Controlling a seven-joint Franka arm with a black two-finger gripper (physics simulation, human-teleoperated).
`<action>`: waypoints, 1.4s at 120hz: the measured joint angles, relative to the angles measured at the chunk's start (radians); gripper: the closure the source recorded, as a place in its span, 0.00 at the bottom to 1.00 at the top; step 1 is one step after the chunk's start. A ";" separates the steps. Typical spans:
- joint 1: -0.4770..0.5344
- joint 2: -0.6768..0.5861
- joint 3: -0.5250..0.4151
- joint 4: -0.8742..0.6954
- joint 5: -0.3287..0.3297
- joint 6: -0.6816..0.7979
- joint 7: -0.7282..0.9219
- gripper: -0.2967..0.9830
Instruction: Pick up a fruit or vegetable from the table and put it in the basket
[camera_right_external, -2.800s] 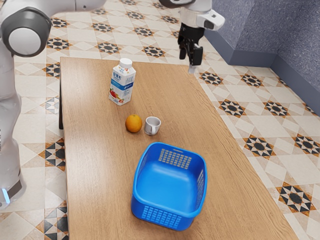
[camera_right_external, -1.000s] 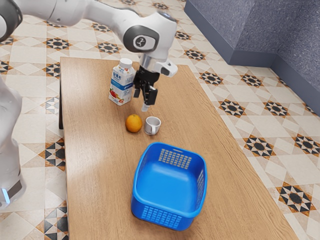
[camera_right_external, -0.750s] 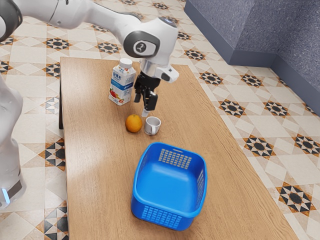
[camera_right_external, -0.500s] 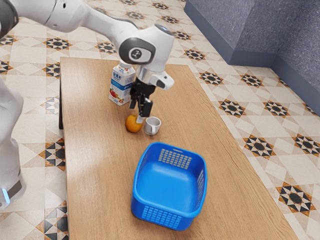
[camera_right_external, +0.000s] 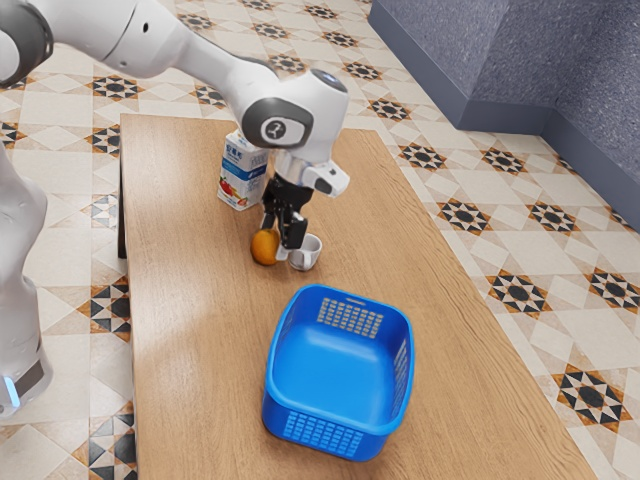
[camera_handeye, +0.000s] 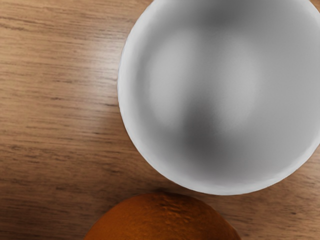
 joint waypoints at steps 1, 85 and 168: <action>0.000 0.000 0.000 -0.001 0.000 0.001 0.000 0.23; -0.008 -0.043 0.029 -0.030 0.004 0.074 0.000 0.48; -0.345 0.033 -0.192 0.351 0.042 -0.075 0.050 0.48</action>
